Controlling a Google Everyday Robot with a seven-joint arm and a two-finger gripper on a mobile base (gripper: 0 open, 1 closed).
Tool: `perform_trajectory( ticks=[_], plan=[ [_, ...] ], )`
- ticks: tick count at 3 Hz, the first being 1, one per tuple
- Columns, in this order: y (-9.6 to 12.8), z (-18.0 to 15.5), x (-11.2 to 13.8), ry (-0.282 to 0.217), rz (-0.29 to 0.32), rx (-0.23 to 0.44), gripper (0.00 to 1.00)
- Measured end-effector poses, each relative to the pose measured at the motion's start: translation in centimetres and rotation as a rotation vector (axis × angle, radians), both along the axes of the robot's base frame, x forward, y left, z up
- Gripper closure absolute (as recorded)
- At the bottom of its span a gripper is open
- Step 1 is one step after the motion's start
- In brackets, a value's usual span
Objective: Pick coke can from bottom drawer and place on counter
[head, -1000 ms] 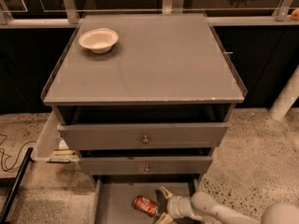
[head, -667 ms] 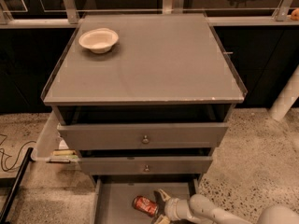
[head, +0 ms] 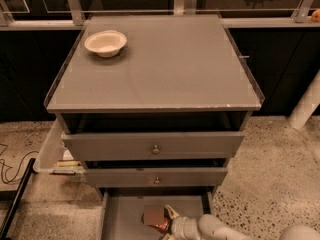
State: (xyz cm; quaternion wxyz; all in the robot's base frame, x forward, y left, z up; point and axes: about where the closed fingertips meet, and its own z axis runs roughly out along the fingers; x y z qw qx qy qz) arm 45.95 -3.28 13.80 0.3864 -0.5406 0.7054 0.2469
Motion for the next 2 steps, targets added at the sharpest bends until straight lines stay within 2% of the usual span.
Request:
perform_trajectory(
  ticks=[1,2],
  plan=[
    [0.32,-0.35,0.07,-0.014,-0.018,-0.008,0.00],
    [0.32,-0.35,0.06,-0.014,-0.018,-0.008,0.19]
  ],
)
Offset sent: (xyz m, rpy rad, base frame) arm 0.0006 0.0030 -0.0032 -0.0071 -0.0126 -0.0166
